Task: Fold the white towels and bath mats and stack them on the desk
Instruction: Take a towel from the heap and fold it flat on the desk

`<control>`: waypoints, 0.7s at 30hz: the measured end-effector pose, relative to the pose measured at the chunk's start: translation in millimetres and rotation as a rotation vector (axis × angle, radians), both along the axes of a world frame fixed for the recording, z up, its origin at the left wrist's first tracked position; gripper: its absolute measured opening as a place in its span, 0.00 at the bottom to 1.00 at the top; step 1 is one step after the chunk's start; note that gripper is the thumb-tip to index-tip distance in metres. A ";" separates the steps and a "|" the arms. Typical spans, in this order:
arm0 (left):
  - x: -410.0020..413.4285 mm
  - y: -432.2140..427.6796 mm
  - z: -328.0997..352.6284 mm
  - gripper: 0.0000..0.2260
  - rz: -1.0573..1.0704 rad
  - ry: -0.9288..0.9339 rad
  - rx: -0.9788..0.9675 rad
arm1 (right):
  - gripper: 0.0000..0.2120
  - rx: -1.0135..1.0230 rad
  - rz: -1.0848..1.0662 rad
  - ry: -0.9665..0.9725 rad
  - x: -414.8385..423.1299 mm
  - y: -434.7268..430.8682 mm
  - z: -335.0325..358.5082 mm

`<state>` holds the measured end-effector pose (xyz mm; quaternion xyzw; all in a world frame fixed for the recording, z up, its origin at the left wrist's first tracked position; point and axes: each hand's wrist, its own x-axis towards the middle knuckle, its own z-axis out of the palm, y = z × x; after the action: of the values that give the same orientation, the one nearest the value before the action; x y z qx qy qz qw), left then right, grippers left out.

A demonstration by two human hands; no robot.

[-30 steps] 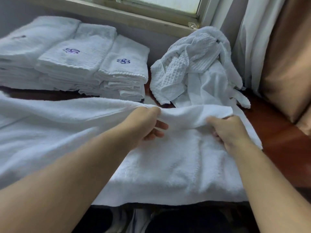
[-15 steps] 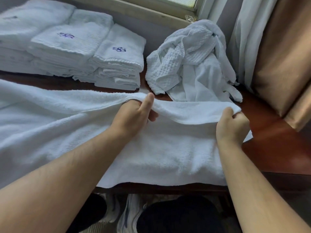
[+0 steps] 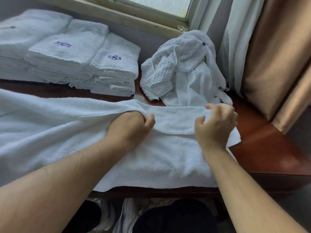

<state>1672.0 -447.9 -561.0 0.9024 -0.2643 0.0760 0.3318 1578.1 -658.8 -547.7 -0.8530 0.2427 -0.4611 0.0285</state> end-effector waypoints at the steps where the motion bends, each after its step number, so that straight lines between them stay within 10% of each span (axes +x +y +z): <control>1: -0.8 2.7 4.6 0.29 -0.029 0.020 0.085 | 0.14 -0.064 0.114 0.095 2.5 6.1 1.2; 6: 11.1 43.3 38.3 0.24 -0.244 0.243 0.408 | 0.07 0.137 0.291 0.603 15.7 32.9 3.4; 12: 32.1 127.6 28.6 0.10 -0.102 -0.090 0.185 | 0.07 0.148 0.375 0.576 43.0 66.3 15.8; 15: 37.7 158.9 10.2 0.27 0.016 -0.095 0.346 | 0.08 0.163 0.585 0.541 62.7 101.8 14.7; 21: 52.4 193.7 15.4 0.26 0.070 -0.105 0.418 | 0.12 0.152 0.833 0.534 124.9 191.8 20.3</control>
<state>1724.4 -254.2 -545.6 0.9550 -0.2597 0.0779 0.1203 1703.0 -467.0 -527.4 -0.9613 -0.0869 -0.1570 0.2092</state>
